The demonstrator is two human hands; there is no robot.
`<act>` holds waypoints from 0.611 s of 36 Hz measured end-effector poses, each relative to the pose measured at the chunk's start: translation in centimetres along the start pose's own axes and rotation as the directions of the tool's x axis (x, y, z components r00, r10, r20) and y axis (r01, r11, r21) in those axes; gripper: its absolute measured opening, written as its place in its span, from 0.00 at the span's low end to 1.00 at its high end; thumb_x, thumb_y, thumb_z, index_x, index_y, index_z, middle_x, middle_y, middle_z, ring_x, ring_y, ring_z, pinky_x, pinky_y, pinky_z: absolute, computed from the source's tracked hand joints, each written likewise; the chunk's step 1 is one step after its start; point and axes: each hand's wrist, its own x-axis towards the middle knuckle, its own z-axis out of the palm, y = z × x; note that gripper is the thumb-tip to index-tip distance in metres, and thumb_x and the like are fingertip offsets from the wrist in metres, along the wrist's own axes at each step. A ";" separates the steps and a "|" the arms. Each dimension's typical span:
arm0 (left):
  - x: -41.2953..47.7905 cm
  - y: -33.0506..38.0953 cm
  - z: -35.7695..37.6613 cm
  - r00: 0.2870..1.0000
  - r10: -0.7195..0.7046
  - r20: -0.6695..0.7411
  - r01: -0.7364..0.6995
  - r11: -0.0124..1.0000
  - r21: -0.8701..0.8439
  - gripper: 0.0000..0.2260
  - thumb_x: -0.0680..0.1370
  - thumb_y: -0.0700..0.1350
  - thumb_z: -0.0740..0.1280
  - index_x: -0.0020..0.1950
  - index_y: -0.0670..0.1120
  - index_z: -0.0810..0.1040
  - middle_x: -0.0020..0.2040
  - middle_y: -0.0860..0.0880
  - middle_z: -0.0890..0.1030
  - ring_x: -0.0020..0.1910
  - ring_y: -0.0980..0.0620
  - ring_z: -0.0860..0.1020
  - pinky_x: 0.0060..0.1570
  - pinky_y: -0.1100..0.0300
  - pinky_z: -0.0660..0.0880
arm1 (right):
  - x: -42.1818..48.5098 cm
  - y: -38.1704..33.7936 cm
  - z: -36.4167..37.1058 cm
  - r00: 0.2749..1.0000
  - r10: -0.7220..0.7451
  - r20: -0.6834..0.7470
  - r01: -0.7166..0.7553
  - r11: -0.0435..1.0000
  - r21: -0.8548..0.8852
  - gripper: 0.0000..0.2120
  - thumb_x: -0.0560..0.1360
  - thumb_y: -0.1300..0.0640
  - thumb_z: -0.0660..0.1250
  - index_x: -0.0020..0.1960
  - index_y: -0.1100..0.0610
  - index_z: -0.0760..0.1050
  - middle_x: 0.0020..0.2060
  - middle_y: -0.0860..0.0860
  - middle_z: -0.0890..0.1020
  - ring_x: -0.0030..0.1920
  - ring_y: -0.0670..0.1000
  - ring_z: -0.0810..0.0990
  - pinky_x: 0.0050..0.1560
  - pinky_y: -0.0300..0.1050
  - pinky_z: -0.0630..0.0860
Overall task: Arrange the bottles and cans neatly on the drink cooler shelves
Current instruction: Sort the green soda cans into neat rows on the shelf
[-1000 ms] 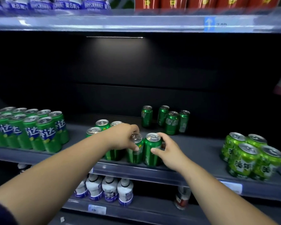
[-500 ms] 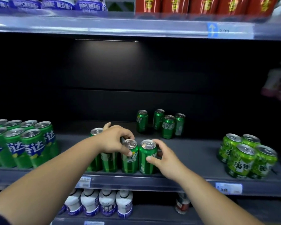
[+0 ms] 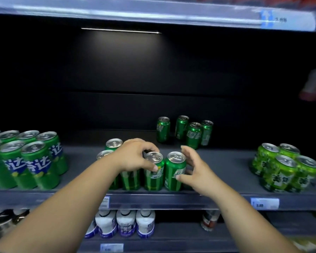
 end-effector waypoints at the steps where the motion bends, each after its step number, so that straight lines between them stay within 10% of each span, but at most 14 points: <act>1: 0.1 -0.1 -0.1 1.000 -0.003 0.010 0.003 1.000 -0.009 0.24 0.65 0.61 0.77 0.60 0.62 0.78 0.54 0.56 0.76 0.52 0.58 0.73 0.51 0.59 0.71 | 0.0 -0.2 0.0 1.000 -0.004 0.007 0.004 1.000 -0.012 0.40 0.71 0.59 0.77 0.69 0.29 0.61 0.69 0.36 0.70 0.69 0.39 0.70 0.71 0.49 0.72; 6: 0.2 -0.7 -0.1 0.998 -0.037 0.047 0.039 0.998 -0.053 0.29 0.61 0.66 0.73 0.62 0.64 0.78 0.58 0.57 0.76 0.60 0.55 0.72 0.61 0.53 0.72 | 0.3 -0.6 0.9 0.996 0.000 -0.089 -0.007 0.997 -0.076 0.35 0.62 0.45 0.79 0.65 0.35 0.69 0.63 0.41 0.76 0.62 0.46 0.77 0.63 0.54 0.76; 22: 0.2 -0.6 0.2 1.000 0.005 0.007 -0.006 0.999 0.053 0.32 0.58 0.72 0.69 0.61 0.64 0.77 0.57 0.58 0.78 0.61 0.56 0.73 0.64 0.53 0.70 | 0.0 -0.2 0.6 1.000 0.004 -0.017 -0.005 0.999 -0.050 0.34 0.68 0.58 0.79 0.58 0.30 0.65 0.63 0.41 0.75 0.62 0.45 0.78 0.64 0.54 0.77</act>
